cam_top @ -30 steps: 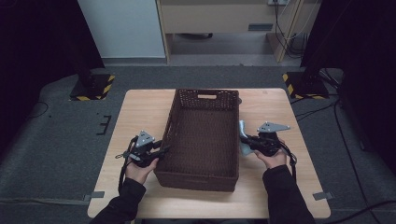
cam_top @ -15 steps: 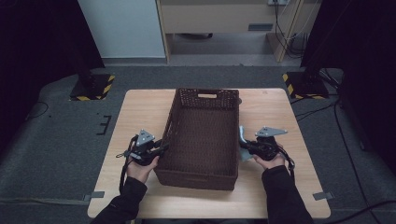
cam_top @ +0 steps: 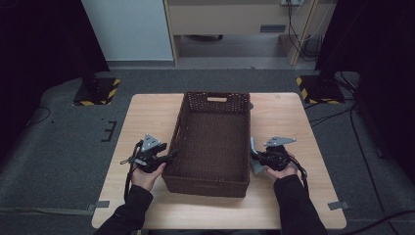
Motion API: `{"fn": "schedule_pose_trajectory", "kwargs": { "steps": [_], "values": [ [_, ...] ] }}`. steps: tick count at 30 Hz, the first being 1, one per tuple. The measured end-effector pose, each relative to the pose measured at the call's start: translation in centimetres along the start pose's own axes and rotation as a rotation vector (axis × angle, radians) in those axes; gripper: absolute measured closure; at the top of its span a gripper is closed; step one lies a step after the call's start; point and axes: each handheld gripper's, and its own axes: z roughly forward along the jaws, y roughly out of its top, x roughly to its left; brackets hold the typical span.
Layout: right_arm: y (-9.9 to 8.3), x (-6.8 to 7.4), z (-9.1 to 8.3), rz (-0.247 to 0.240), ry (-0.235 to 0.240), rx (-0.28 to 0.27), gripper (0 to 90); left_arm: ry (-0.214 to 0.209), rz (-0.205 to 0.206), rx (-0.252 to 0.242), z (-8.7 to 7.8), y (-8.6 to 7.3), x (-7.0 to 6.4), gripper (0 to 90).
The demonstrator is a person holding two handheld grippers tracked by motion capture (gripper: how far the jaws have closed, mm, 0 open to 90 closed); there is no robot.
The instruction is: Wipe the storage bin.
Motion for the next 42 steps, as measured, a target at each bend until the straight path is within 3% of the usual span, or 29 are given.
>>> {"fn": "schedule_pose_trajectory", "kwargs": {
  "steps": [3, 5, 6, 7, 8, 9, 12, 15, 16, 19, 20, 22, 23, 26, 29, 30, 33, 34, 38, 39, 42],
  "values": [
    [-0.5, 0.3, 0.4, -0.003, -0.006, 0.036, 84.0, -0.01, 0.026, 0.002, -0.4, -0.1, -0.3, 45.2],
    [-0.4, 0.4, 0.2, -0.004, -0.006, 0.028, 84.0, -0.011, 0.033, 0.008, -0.5, -0.2, -0.5, 46.3],
    [0.1, 0.5, -0.8, 0.003, 0.008, -0.04, 84.0, -0.018, 0.034, 0.016, -0.6, -0.4, -0.5, 47.3],
    [0.1, 0.5, -0.8, 0.003, 0.008, -0.04, 84.0, -0.018, 0.034, 0.016, -0.6, -0.4, -0.5, 48.0],
    [0.7, 0.8, -2.3, 0.005, 0.026, -0.124, 84.0, -0.02, 0.033, 0.025, -0.6, -0.5, -0.5, 48.6],
    [1.0, 0.9, -3.0, 0.005, 0.036, -0.158, 84.0, -0.028, 0.031, 0.028, -0.5, -0.6, -0.4, 49.7],
    [0.9, 1.4, -3.9, -0.007, 0.049, -0.192, 84.0, -0.038, 0.025, 0.022, -0.5, -0.6, -0.5, 55.9],
    [0.5, 1.6, -3.5, -0.014, 0.044, -0.159, 84.0, -0.045, 0.027, 0.014, -0.5, -0.7, -0.6, 60.5],
    [0.0, 1.7, -2.8, -0.007, 0.041, -0.114, 83.9, -0.043, 0.01, 0.008, -0.5, -0.6, -0.7, 62.0],
    [-0.4, 1.6, -2.1, -0.003, 0.032, -0.082, 83.9, -0.038, 0.007, 0.01, -0.5, -0.6, -0.8, 64.7],
    [-0.9, 1.6, -1.3, 0.001, 0.02, -0.03, 83.8, -0.035, 0.003, 0.009, -0.5, -0.6, -0.8, 65.2],
    [-1.1, 1.6, -1.0, 0.003, 0.018, -0.02, 83.9, -0.032, 0.002, 0.007, -0.5, -0.6, -0.8, 66.4],
    [-1.5, 1.7, -0.5, 0.012, 0.015, 0.011, 83.9, -0.021, 0.0, 0.004, -0.5, -0.6, -0.9, 67.1],
    [-1.1, 1.9, -0.8, 0.004, 0.024, -0.011, 83.8, -0.011, -0.004, 0.001, -0.5, -0.5, -0.8, 68.1],
    [-0.2, 2.0, -2.2, 0.001, 0.037, -0.105, 83.8, -0.017, -0.02, -0.005, -0.3, -0.4, -0.5, 68.2],
    [-0.2, 2.0, -2.2, 0.001, 0.037, -0.105, 83.8, -0.016, -0.018, -0.001, -0.2, -0.3, -0.3, 68.2],
    [1.1, 2.4, -3.9, -0.016, 0.053, -0.21, 83.8, -0.005, -0.014, 0.0, 0.2, -0.1, -0.1, 68.2],
    [1.2, 2.4, -4.0, -0.022, 0.055, -0.216, 83.8, -0.001, -0.014, 0.0, 0.3, 0.0, -0.2, 68.1],
    [1.1, 2.5, -3.6, -0.03, 0.058, -0.195, 83.8, -0.003, -0.008, 0.003, 0.4, 0.0, -0.1, 67.8],
    [0.6, 2.4, -3.0, -0.024, 0.047, -0.151, 83.8, 0.002, -0.007, -0.001, 0.3, 0.0, -0.1, 64.6],
    [-0.3, 1.9, -1.9, -0.009, 0.033, -0.089, 83.8, 0.015, -0.004, 0.0, 0.2, -0.1, 0.1, 54.6]
  ]
}}
